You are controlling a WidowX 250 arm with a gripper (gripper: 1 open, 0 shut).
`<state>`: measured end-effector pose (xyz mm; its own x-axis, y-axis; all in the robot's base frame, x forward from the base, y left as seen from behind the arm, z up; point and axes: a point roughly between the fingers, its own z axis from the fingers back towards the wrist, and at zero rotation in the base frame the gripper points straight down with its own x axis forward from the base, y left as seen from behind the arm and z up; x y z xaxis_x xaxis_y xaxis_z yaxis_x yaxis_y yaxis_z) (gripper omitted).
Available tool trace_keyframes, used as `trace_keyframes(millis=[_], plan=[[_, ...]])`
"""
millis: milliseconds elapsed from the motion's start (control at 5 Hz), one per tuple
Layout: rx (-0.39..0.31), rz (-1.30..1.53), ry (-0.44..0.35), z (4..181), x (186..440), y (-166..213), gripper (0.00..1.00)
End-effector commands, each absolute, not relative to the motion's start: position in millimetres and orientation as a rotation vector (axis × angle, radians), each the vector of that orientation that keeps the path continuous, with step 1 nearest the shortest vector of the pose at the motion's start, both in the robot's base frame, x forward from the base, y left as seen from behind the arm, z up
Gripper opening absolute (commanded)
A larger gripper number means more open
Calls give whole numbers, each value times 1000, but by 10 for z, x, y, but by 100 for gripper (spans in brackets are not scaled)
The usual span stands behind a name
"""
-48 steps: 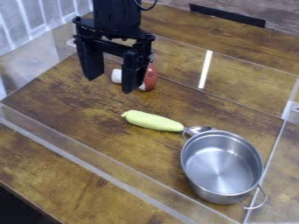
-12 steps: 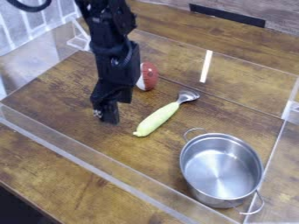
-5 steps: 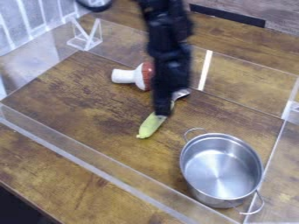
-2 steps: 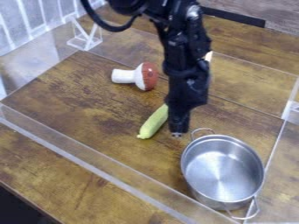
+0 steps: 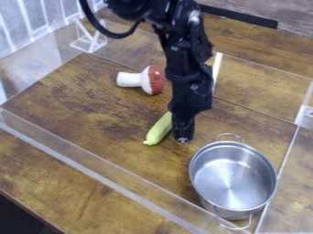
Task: Move the green spoon to the left
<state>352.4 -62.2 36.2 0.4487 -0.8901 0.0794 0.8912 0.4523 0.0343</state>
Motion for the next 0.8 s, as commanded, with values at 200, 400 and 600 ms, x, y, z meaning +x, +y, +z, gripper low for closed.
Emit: trace_keyframes(millis=[200,400,600], plan=[[-25,-1024,-132,503,3676,-706,0],[-35,-899,-136,501,3667,-738,0],[-42,-775,-138,498,3660,-765,0]])
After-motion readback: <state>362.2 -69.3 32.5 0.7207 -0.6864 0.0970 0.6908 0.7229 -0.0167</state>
